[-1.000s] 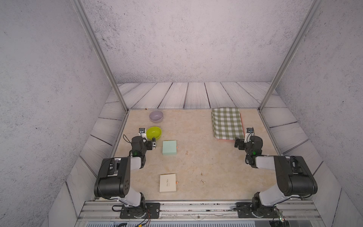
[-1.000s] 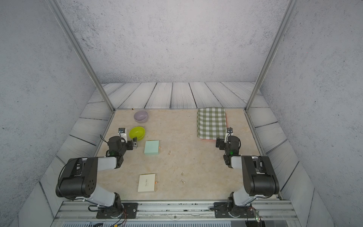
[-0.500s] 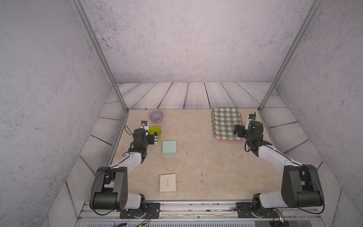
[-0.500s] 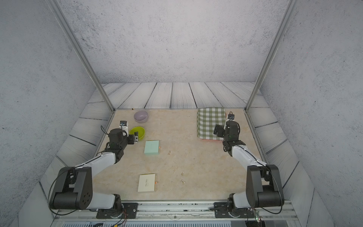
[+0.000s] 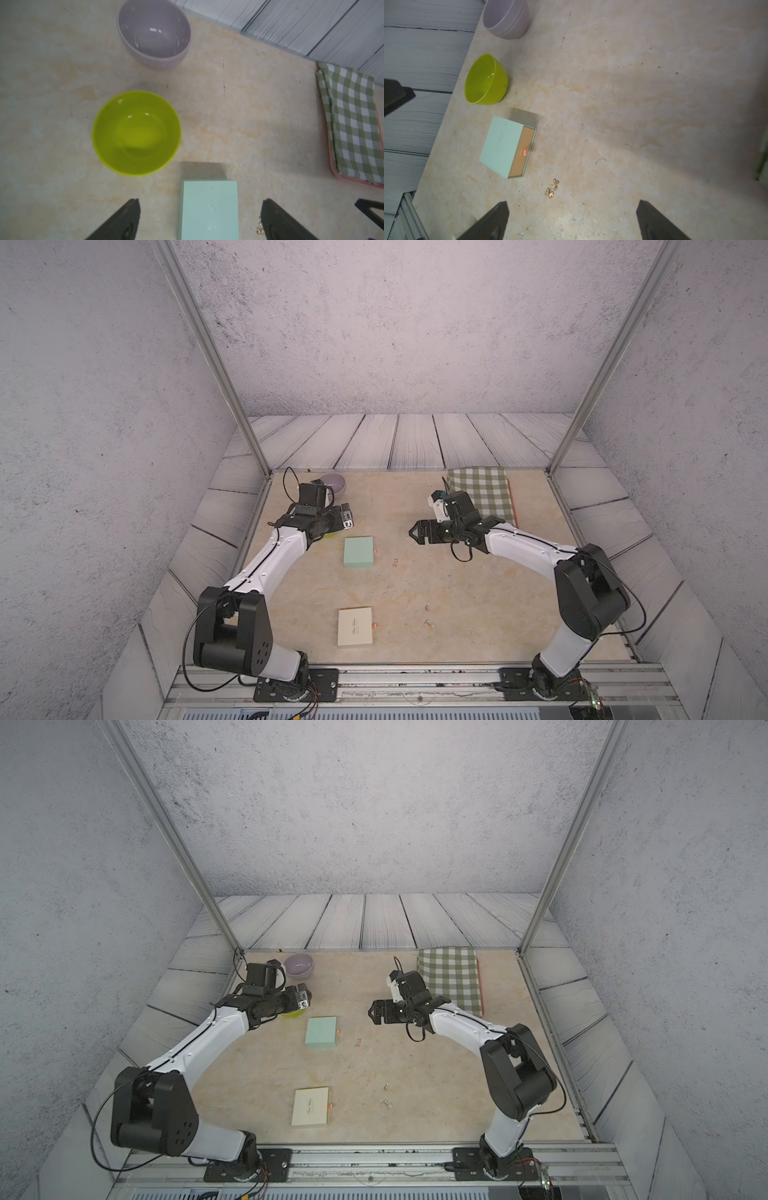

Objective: Place the earrings into the drawer-style jewelry box
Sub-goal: Open the drawer in the jewelry box.

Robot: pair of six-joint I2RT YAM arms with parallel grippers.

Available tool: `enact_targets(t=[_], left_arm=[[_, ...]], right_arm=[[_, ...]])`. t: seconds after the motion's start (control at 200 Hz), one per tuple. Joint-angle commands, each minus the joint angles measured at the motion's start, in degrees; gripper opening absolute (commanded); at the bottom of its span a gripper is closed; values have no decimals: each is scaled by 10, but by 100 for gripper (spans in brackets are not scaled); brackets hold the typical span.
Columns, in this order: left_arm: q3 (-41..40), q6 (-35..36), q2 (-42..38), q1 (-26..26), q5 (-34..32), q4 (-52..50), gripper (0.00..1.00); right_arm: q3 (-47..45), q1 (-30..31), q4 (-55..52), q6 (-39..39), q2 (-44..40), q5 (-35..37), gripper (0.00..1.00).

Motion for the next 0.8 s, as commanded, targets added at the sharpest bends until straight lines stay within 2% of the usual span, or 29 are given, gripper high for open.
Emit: enact_targets(t=[0.0, 0.095, 0.165, 0.23, 0.345, 0.42, 0.485, 0.58, 0.671, 0.796], left_arm=[[-8, -24, -4, -5, 56, -78, 94], [-23, -10, -10, -5, 63, -89, 94], [-23, 4, -6, -5, 59, -97, 94], [-12, 16, 8, -5, 58, -113, 94], [6, 29, 37, -4, 60, -133, 93], [11, 35, 56, 1, 74, -131, 91], [26, 49, 74, 6, 97, -131, 91], [45, 67, 97, 6, 113, -142, 90], [39, 62, 107, 6, 122, -135, 90], [33, 52, 121, 6, 119, -128, 88]], right_arm=[[40, 12, -22, -42, 34, -78, 100], [70, 13, -25, -110, 61, -117, 89], [84, 13, -5, -180, 76, -119, 82], [66, 13, 66, -277, 78, -133, 76], [-6, 13, 207, -460, 62, -167, 75], [-39, 13, 280, -539, 72, -209, 63], [-14, 13, 239, -572, 96, -254, 52], [44, 15, 132, -623, 133, -280, 45], [54, 21, 97, -686, 153, -252, 44], [68, 35, 76, -727, 172, -217, 45]])
